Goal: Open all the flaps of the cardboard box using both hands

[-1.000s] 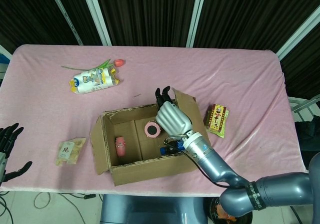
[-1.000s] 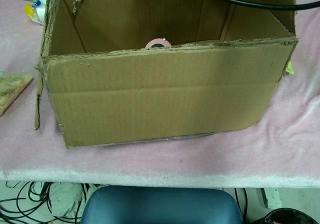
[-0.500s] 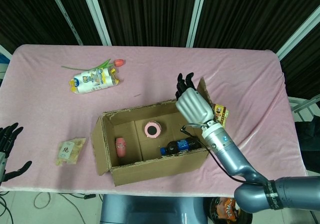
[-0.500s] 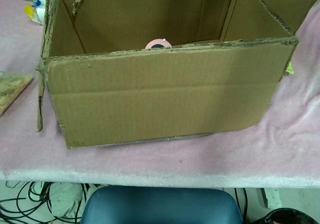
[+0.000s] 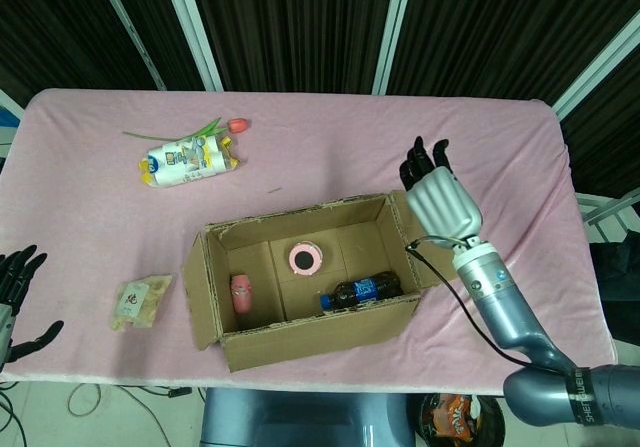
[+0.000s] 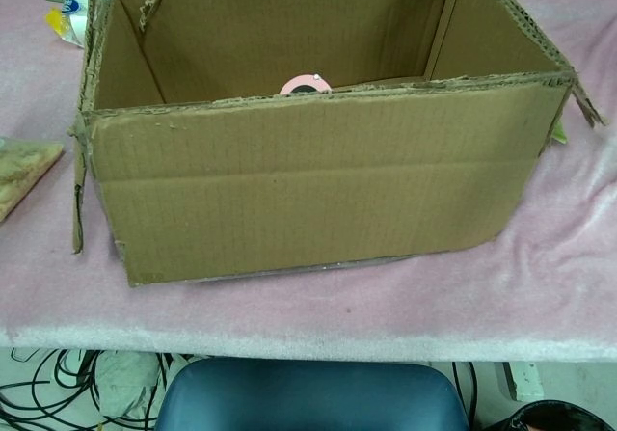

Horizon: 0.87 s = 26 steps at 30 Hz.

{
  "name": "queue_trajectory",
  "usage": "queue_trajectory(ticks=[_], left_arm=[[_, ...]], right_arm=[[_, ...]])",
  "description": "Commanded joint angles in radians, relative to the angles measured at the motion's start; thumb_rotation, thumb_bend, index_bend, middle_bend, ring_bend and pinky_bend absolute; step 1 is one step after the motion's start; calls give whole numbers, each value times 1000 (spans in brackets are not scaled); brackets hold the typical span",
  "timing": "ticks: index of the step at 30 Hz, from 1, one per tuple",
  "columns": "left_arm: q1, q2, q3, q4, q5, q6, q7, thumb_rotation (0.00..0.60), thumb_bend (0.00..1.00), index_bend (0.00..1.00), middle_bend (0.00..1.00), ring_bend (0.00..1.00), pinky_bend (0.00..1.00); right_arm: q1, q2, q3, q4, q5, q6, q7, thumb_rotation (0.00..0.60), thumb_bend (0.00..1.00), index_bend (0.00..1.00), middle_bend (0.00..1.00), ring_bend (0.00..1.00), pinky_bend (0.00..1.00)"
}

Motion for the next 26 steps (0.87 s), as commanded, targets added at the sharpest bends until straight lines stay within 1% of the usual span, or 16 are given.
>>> queue_trajectory(ticks=[1,3,6,9,12,16,18,21,23,26], left_arm=[[1,-3,-3,2,-5,0,14,600,192,0,0,0,16],[2,-5,-7,5,-11,2,28,600,192,0,0,0,16],[4,-10,-15,10,-22,5,50,600,192,0,0,0,16],[6,-17,-25,15,-32,12,74,600,191,0,0,0,12],[7,-28,-31,24,-35,19,105,600,189,0,0,0,0],[10,-42,-38,38,-36,32,153,600,166,0,0,0,0],[12,-48,-43,42,-40,38,170,600,124,0,0,0,0],[15,-54,-50,44,-48,44,179,600,23,0,0,0,0],[15,-57,-54,47,-53,45,185,600,0,0,0,0,0],[13,-62,-55,52,-54,42,187,600,0,0,0,0,0]], right_arm=[[-87,-1,-15,8,-56,44,125,600,307,128,143,93,233],[-169,-15,-9,-1,-92,102,272,600,307,58,107,91,233],[-285,-40,-12,-6,-169,184,472,600,307,1,49,55,233],[-415,-66,-34,-9,-253,272,677,600,302,0,5,15,233],[-545,-88,-82,17,-355,352,843,600,287,0,0,0,228],[-678,-115,-155,101,-470,424,959,600,250,0,0,0,224],[-730,-130,-177,151,-512,449,1001,600,222,0,0,0,224],[-786,-157,-182,222,-552,472,1047,600,201,0,0,0,224],[-823,-184,-176,276,-576,488,1085,600,200,0,0,0,224],[-856,-214,-166,340,-608,497,1123,600,200,0,0,0,224]])
